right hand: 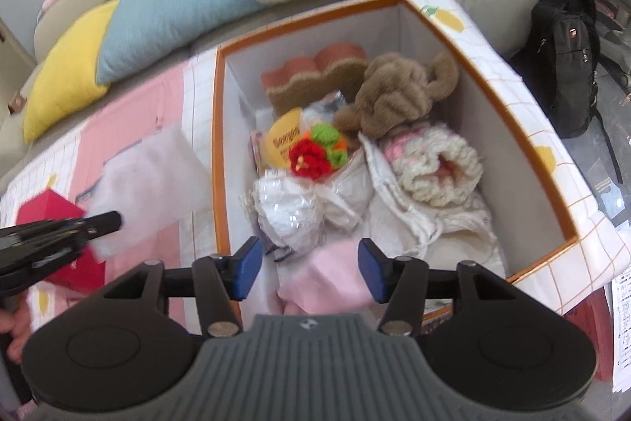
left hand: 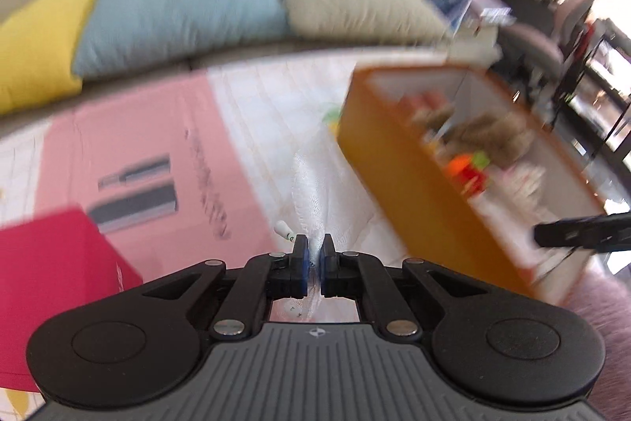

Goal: Organize soft objects
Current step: 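Carry the white mesh bag into the orange box and open the left tool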

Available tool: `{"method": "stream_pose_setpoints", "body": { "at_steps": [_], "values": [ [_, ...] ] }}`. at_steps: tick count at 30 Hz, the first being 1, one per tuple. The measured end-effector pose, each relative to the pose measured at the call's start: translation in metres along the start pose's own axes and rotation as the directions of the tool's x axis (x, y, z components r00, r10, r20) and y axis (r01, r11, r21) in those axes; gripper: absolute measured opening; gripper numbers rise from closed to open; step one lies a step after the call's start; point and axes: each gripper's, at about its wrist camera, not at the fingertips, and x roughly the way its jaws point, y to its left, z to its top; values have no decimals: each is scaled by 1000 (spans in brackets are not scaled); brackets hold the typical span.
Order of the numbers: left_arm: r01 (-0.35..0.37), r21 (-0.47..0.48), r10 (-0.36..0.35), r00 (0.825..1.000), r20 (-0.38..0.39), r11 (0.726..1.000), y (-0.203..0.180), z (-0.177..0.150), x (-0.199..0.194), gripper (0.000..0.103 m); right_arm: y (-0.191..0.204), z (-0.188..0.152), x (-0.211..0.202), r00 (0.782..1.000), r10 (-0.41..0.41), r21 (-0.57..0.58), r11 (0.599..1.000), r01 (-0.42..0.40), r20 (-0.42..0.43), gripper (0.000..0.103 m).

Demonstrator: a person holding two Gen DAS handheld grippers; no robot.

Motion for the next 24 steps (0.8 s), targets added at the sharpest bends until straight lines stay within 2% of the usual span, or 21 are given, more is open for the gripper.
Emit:
{"method": "stream_pose_setpoints", "body": {
  "at_steps": [5,9,16,24],
  "values": [
    [32,65,-39,992,116,997,-42,31,-38,5,2,0,-22,995,-28,-28,999,31,91,57],
    [64,101,-77,987,138,993,-77,51,-42,5,0,1,-33,991,-36,-34,999,40,125,57],
    [90,212,-99,994,34,973,-132,59,-8,5,-16,-6,-43,983,-116,-36,992,122,144,63],
    [84,293,-55,993,-106,952,-157,42,26,6,-35,-15,-50,977,-156,-16,987,160,143,62]
  ]
}}
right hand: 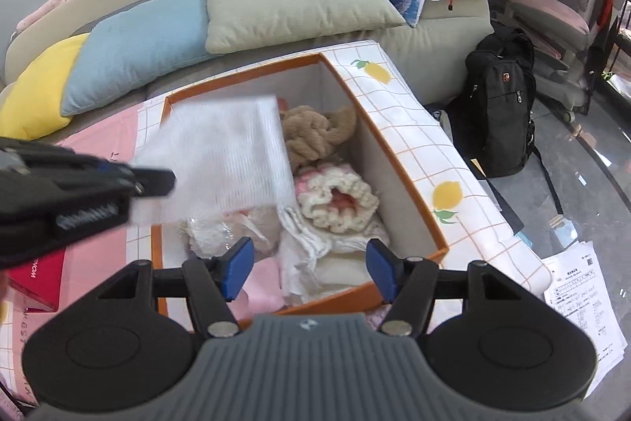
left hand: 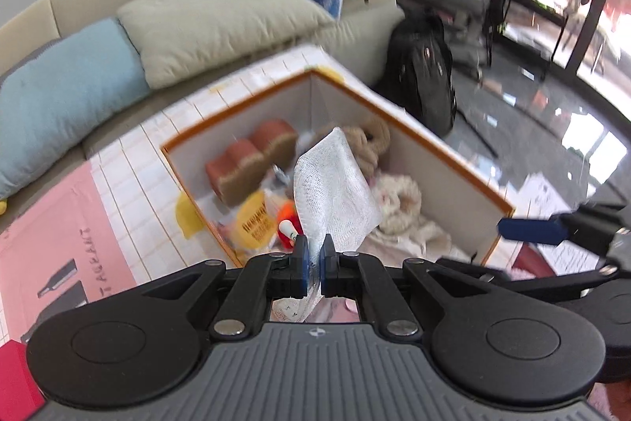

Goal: Organize soft objects
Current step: 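Carry the white mesh bag into the orange box and open the left tool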

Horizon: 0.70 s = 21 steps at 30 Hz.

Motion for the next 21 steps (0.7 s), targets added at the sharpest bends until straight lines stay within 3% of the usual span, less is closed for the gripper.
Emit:
{"method": "stream_pose_setpoints", "body": {
  "at_steps": [9,16,21],
  "values": [
    [17,-5,-17,997,-70,1000,0,-12,3,18,6,-4,-3,1000,-4,-24,1000,5,4,65],
    [23,-84,-22,1000,17,996,15,-14,-26,59,15,-5,-14,999,-26,-55,998,27,29,69],
    [15,-121,0,993,116,992,24,-20,-62,70,24,-5,-24,999,-21,-84,996,25,49,72]
  ]
}}
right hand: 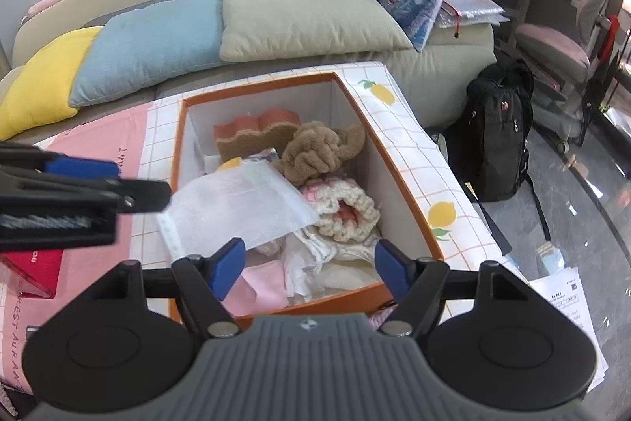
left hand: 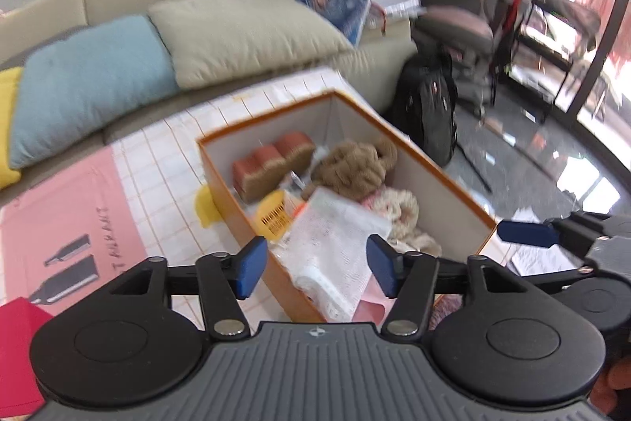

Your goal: Organize soft objects

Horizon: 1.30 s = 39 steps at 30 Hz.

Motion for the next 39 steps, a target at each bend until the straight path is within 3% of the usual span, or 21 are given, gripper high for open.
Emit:
{"method": "stream_pose_setpoints", "body": {
  "at_steps": [7,15,22,24,27,32,36,39],
  "values": [
    [-26,-33,30,992,120,999,10,-3,-49,74,27,0,-15,999,51,-62,997,-49,17,72],
    [-57,-50,67,969,237,997,22,-8,-97,76,49,3,-44,993,97,-103,991,-90,66,75],
    [-178,-37,182,964,195,983,42,-49,-120,77,75,6,-61,983,157,-125,982,-144,97,80],
    [-197,-54,203,964,173,979,50,-64,-126,77,82,2,-65,980,170,-114,981,-158,102,87],
    [-226,-105,239,961,137,969,63,-86,-135,77,93,-7,-69,977,196,-104,977,-187,85,88],
    [-327,-188,354,925,136,926,74,-116,-149,77,110,-26,-82,977,181,-83,982,-173,114,92],
    [-333,-284,392,902,181,899,78,-133,-163,81,121,-48,-94,976,163,-65,986,-155,145,93],
    [-315,-333,394,897,203,889,77,-139,-167,87,129,-61,-99,978,150,-96,986,-137,148,94]
  ]
}}
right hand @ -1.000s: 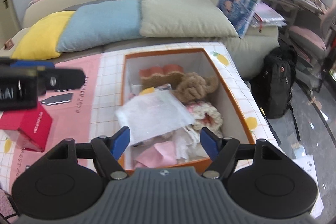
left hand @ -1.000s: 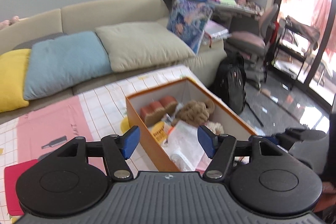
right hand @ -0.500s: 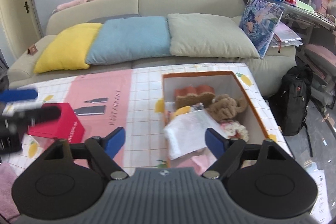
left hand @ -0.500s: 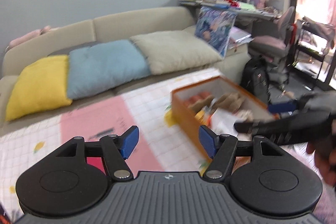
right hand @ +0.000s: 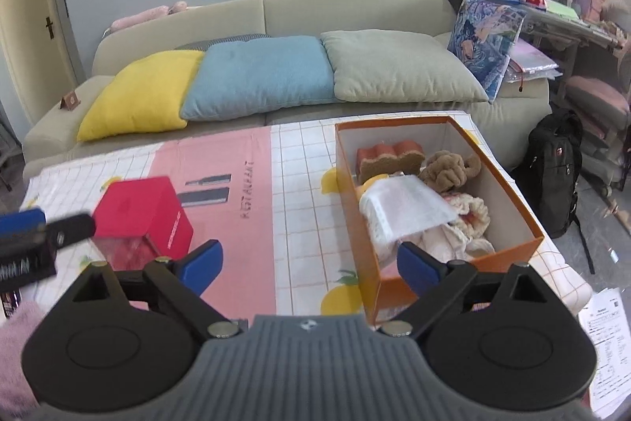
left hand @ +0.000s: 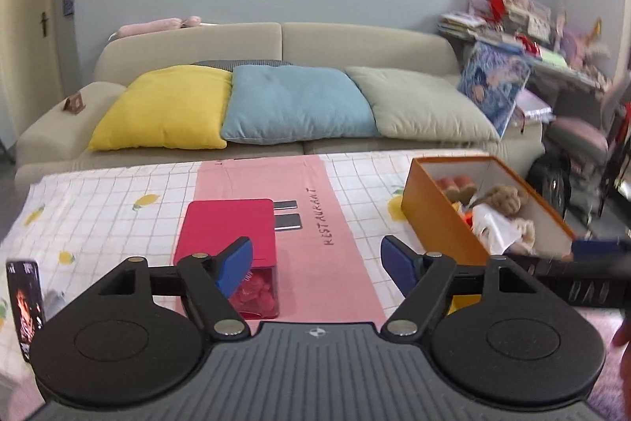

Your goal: Organize soft objects

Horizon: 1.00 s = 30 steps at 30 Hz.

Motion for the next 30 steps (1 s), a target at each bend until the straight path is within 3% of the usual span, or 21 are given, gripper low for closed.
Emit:
{"method": "stream_pose_setpoints", "body": {
  "at_steps": [2,12,30],
  "values": [
    [9,-9,-9,1000,-7,1000,-1,-1,2,92,3,-4,-2,1000,-8,-18,1000,8,-2,95],
    [3,40,4,983,-185,999,-10,-15,29,93,-3,-10,15,995,-29,17,999,31,-92,97],
    [-1,34,7,980,-197,999,-11,-17,27,96,9,-11,17,995,-22,-44,999,18,-99,98]
  ]
}}
